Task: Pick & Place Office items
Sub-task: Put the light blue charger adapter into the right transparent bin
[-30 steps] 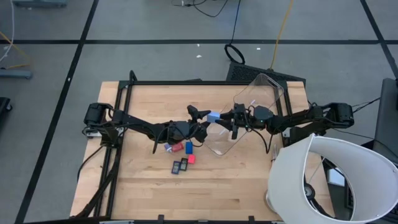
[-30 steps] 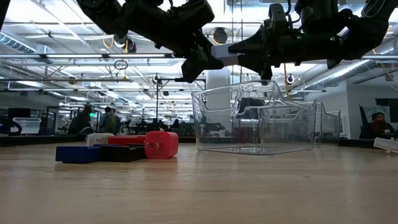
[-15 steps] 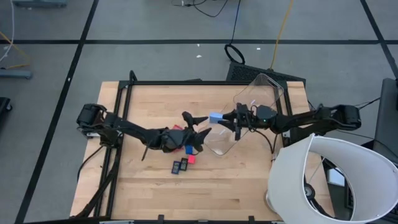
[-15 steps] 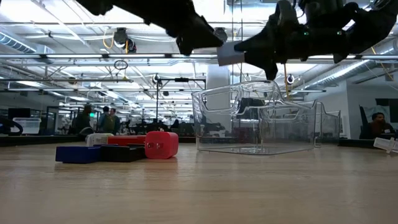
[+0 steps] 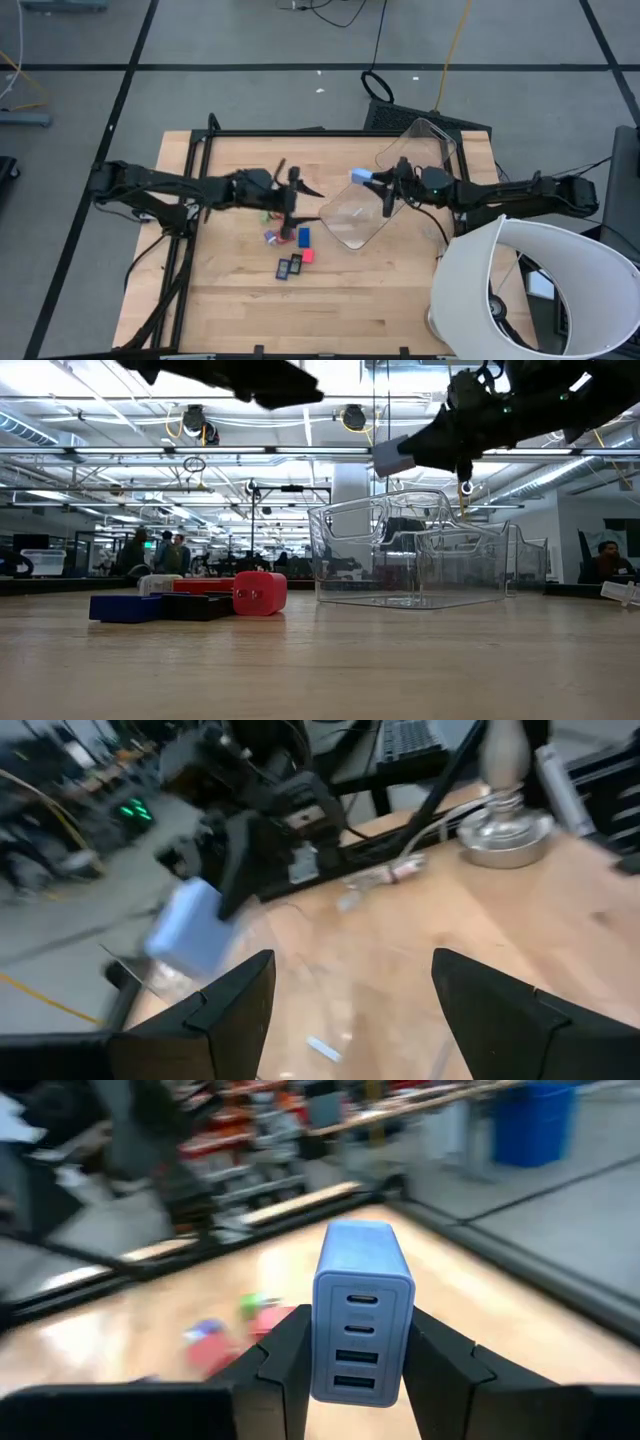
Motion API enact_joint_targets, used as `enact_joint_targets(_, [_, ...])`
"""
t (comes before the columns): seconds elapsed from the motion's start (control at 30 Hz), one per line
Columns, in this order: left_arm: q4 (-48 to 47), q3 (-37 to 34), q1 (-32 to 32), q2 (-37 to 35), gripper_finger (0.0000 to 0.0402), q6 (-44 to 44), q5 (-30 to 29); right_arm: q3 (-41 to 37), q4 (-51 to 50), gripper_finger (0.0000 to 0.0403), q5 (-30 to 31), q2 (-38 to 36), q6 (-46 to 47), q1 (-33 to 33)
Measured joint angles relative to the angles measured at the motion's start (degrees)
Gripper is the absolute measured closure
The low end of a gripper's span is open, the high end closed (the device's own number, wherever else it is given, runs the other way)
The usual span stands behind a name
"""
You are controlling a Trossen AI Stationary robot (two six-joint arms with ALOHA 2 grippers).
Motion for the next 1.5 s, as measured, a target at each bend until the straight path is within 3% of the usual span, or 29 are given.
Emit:
enact_joint_targets(0.13, [3.19,-5.61,4.37,-3.43,0.0128,-2.6,4.64,-0.03,-8.6,0.0288,8.43,-4.06,-1.17,-0.03])
enact_joint_targets(0.37, [20.23,-17.15,11.54,-3.55,0.0128,-4.09,7.21,-0.04,-21.13,0.0288,25.13,-9.37,-1.68,-0.04])
enact_joint_targets(0.63, [24.11,-18.28,16.2,-4.89,0.0128,-14.93,7.09,-0.02,-31.11,0.0288,36.19,-10.25,0.6,-2.21])
enact_joint_targets(0.9, [24.13,-18.35,15.9,-4.74,0.0128,-15.35,7.16,-0.02,-38.61,0.0288,37.37,-7.69,7.59,-8.41])
enact_joint_targets(1.3, [23.53,-18.37,15.68,-4.7,0.0128,-14.68,7.19,-0.42,-42.27,0.0283,37.29,-1.69,10.09,-14.33])
enact_joint_targets(1.5, [23.5,-18.37,15.68,-4.7,0.0128,-14.72,7.19,-1.05,-42.3,0.0278,33.13,0.52,10.08,-17.56])
